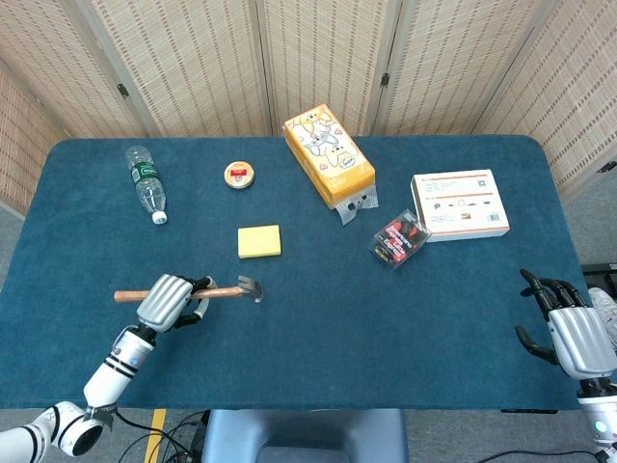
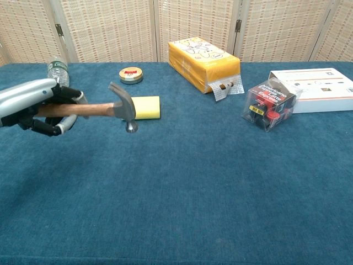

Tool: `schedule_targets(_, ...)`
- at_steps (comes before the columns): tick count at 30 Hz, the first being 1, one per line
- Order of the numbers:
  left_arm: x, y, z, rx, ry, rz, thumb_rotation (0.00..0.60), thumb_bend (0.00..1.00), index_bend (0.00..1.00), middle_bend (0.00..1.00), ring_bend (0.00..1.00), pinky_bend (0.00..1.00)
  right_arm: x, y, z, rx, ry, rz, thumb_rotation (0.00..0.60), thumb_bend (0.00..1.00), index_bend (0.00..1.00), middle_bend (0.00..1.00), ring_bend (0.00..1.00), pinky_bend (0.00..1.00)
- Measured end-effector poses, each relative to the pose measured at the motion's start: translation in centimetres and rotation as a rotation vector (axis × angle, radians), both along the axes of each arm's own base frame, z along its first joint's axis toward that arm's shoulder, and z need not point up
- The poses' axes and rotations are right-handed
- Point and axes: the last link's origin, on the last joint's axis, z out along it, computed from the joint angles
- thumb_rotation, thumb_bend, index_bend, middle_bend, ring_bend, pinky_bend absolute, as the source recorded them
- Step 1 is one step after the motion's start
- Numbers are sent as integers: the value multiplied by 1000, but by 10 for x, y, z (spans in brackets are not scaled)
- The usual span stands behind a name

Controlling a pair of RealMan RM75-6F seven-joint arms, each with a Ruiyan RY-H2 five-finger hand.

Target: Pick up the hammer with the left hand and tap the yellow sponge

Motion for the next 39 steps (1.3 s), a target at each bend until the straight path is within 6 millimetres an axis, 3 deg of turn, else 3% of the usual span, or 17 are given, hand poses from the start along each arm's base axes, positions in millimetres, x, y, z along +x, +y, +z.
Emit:
schedule_targets(10, 8, 51, 8, 86, -1, -30, 600, 683, 773, 892, 743, 716, -1, 4, 1, -15, -1, -12, 600, 260, 57, 342, 193, 191)
schedule_targets(22, 11, 103, -11, 101, 60, 41, 600, 683, 778, 896, 748, 717, -1, 3, 1, -22, -1, -28, 600, 260, 57, 343, 193, 191)
schedule_targets(31, 6, 117, -35, 96, 180, 65, 600, 683, 780, 896, 749, 717, -2, 6, 2, -29, -2, -42, 600, 260, 57, 344, 193, 191)
schedule_targets(39, 13, 117, -21, 116, 91, 51, 600, 683, 780, 898, 749, 717, -4, 9, 4, -41, -7, -40, 600, 260, 57, 345, 195, 191)
